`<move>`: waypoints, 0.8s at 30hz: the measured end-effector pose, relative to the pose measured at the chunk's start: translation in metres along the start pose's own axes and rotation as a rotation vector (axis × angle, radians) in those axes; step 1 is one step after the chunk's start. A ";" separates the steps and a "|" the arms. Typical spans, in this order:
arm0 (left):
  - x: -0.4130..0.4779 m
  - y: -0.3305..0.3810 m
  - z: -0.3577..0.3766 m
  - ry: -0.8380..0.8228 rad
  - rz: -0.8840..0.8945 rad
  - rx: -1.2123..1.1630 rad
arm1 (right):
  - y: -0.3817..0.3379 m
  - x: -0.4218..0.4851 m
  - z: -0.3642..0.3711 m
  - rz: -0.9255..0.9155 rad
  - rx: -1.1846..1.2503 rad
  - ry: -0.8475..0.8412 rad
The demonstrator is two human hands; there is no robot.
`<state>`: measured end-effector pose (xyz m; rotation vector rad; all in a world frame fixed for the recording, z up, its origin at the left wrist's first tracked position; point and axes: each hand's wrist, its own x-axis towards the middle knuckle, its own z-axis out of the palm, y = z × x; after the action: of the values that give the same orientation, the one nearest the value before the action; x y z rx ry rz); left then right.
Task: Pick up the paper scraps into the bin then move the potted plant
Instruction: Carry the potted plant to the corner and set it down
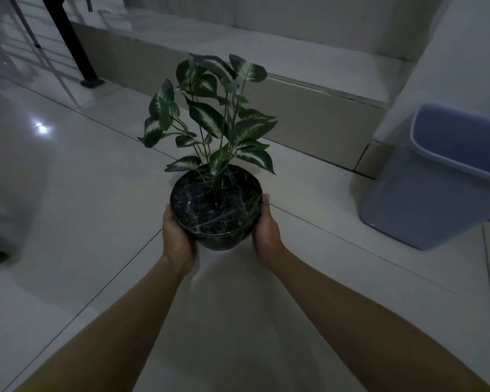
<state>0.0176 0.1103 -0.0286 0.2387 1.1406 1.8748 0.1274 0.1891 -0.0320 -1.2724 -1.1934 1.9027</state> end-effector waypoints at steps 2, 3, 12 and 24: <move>0.000 -0.003 -0.001 -0.011 0.000 0.001 | 0.002 0.002 -0.003 0.006 -0.132 0.035; 0.000 -0.004 -0.001 -0.015 0.001 0.002 | 0.003 0.004 -0.004 0.017 -0.161 0.038; -0.001 -0.005 0.008 0.042 -0.008 0.011 | 0.007 0.009 -0.003 0.022 0.062 -0.003; -0.011 0.017 0.046 0.043 0.042 0.040 | -0.040 -0.015 -0.016 -0.052 0.356 0.006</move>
<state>0.0394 0.1273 0.0126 0.2473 1.2115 1.9030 0.1465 0.2009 0.0071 -1.0439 -0.8270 1.9631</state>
